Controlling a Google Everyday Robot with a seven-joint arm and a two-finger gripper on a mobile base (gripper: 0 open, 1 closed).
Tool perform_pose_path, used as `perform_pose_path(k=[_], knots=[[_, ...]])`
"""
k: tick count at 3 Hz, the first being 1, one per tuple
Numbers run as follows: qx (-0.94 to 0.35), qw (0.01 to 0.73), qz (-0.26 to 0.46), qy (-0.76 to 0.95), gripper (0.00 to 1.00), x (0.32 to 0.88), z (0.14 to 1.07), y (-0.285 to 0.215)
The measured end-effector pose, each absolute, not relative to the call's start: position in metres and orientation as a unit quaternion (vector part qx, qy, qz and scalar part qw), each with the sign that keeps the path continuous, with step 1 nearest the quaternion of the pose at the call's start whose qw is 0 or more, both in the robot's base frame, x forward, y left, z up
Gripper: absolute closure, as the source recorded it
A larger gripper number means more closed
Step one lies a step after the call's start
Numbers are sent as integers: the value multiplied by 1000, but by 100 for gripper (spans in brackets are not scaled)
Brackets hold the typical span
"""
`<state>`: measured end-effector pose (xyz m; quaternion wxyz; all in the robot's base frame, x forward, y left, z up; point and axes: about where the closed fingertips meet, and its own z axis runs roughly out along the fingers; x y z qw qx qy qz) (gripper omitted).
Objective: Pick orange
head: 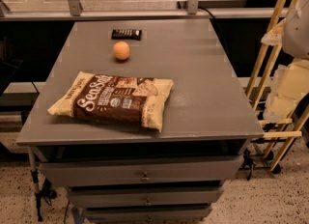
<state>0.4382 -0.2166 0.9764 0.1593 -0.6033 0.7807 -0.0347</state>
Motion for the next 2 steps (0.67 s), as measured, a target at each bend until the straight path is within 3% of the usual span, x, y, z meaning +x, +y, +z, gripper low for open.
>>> perform_pose_path(k=[2], knots=[[-615,182,-10,767,0,463,972,-201]])
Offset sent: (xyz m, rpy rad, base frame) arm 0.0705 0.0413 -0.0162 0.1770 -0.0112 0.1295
